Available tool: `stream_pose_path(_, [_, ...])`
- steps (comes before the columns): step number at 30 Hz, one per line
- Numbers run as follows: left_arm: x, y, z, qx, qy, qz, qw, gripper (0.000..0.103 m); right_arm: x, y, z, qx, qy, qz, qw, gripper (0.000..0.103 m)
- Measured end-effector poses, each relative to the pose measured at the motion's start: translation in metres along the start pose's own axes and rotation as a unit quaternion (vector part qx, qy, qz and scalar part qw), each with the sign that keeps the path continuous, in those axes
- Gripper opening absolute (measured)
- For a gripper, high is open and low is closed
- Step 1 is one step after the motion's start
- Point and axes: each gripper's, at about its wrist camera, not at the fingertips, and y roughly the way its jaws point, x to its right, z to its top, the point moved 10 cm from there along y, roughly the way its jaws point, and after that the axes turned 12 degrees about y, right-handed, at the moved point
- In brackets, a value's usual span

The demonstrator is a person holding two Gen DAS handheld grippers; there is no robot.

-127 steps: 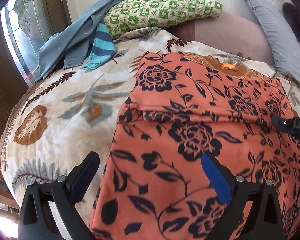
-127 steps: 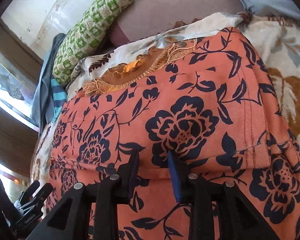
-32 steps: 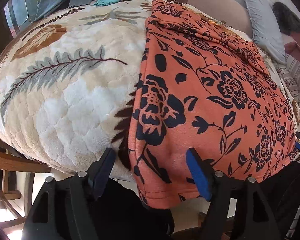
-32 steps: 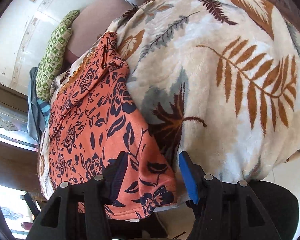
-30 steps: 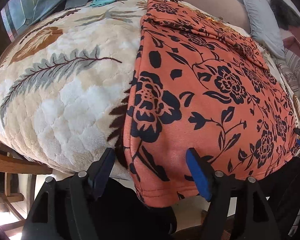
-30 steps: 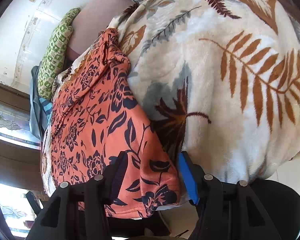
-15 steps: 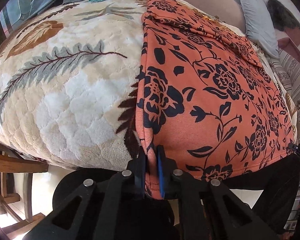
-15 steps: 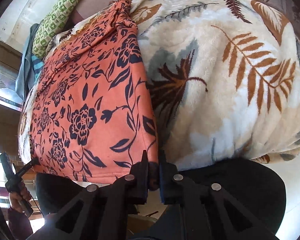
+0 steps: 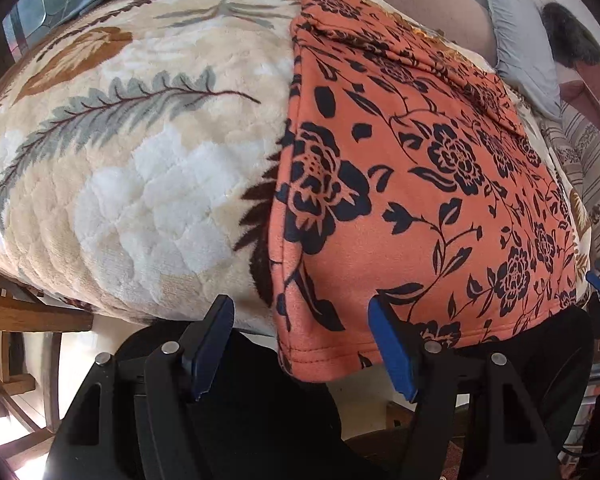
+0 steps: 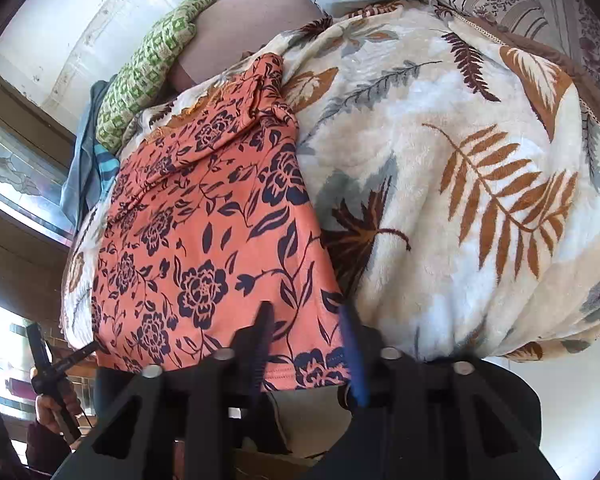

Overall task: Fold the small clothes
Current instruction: 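Grasp the hem edge of the orange shirt with both grippers, then lift the held hem and fold it over toward the collar with both grippers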

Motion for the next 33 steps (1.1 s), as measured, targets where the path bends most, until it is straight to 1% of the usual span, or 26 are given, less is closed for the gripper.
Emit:
stream_pose_path(1, [0.001, 0.004, 0.000, -0.001, 0.000, 0.003, 1.0000, 0.069, -0.001, 0.001, 0.004, 0.012, 0.008, 0.002, 1.000, 0.074])
stream_pose_path(2, [0.001, 0.006, 0.001, 0.001, 0.000, 0.006, 1.0000, 0.060, -0.002, 0.004, 0.005, 0.015, 0.014, 0.006, 1.000, 0.074])
stream_pose_path(3, [-0.002, 0.009, 0.001, 0.001, -0.003, 0.014, 0.9999, 0.056, -0.003, 0.008, 0.006, 0.010, 0.016, 0.011, 1.000, 0.074])
stream_pose_path(4, [-0.005, 0.010, 0.002, 0.000, -0.008, 0.018, 0.9998, 0.052, -0.005, 0.014, 0.005, 0.002, 0.016, 0.010, 1.000, 0.072])
stream_pose_path(6, [-0.008, 0.009, 0.003, 0.001, -0.019, 0.009, 0.9998, 0.049, -0.006, 0.025, 0.005, 0.002, 0.010, -0.005, 1.000, 0.069])
stream_pose_path(7, [-0.010, 0.008, 0.003, 0.001, -0.021, 0.008, 0.9997, 0.045, -0.007, 0.031, 0.006, 0.003, 0.005, -0.008, 1.000, 0.063])
stream_pose_path(8, [-0.011, 0.007, 0.003, 0.002, -0.022, 0.007, 0.9997, 0.040, -0.008, 0.039, 0.006, -0.002, 0.002, -0.010, 1.000, 0.053])
stream_pose_path(9, [-0.013, 0.006, 0.002, 0.003, -0.021, 0.006, 0.9998, 0.037, -0.007, 0.048, 0.005, -0.010, 0.003, -0.017, 1.000, 0.047])
stream_pose_path(10, [-0.013, 0.004, 0.001, 0.004, -0.019, 0.004, 0.9998, 0.029, -0.004, 0.058, 0.002, -0.021, 0.006, -0.027, 0.999, 0.034])
stream_pose_path(11, [-0.012, 0.002, 0.001, 0.006, -0.014, 0.002, 0.9999, 0.023, -0.002, 0.065, -0.001, -0.029, 0.007, -0.036, 0.999, 0.029])
stream_pose_path(12, [-0.011, 0.000, 0.000, 0.006, -0.007, 0.004, 0.9999, 0.021, -0.002, 0.068, -0.003, -0.023, -0.002, -0.049, 0.999, 0.022])
stream_pose_path(14, [-0.005, -0.001, 0.002, 0.008, 0.007, 0.007, 0.9999, 0.012, -0.006, 0.065, -0.006, -0.014, -0.032, -0.072, 0.997, 0.008])
stream_pose_path(15, [-0.002, -0.001, 0.003, 0.009, 0.011, 0.003, 0.9999, 0.008, -0.008, 0.062, -0.008, -0.013, -0.040, -0.075, 0.996, 0.006])
stream_pose_path(16, [0.001, -0.002, 0.004, 0.009, 0.014, 0.001, 0.9999, 0.008, -0.009, 0.059, -0.009, -0.012, -0.045, -0.073, 0.996, 0.005])
stream_pose_path(18, [0.004, -0.003, 0.008, 0.008, 0.023, 0.004, 0.9997, 0.007, -0.012, 0.052, -0.009, -0.012, -0.048, -0.059, 0.997, 0.005])
stream_pose_path(22, [0.012, -0.011, 0.015, 0.018, 0.021, -0.024, 0.9993, 0.006, -0.029, 0.031, -0.004, -0.002, -0.024, 0.007, 1.000, 0.004])
stream_pose_path(25, [0.016, -0.026, 0.023, 0.031, 0.021, -0.040, 0.9985, 0.006, -0.039, 0.017, 0.002, 0.004, -0.007, 0.042, 0.999, 0.004])
stream_pose_path(29, [0.017, -0.048, 0.036, 0.054, 0.012, -0.063, 0.9965, 0.006, -0.051, 0.000, 0.015, 0.011, 0.028, 0.108, 0.994, 0.004])
stream_pose_path(33, [0.017, -0.065, 0.055, 0.075, -0.007, -0.089, 0.9932, 0.006, -0.054, -0.016, 0.027, 0.013, 0.062, 0.156, 0.986, 0.004])
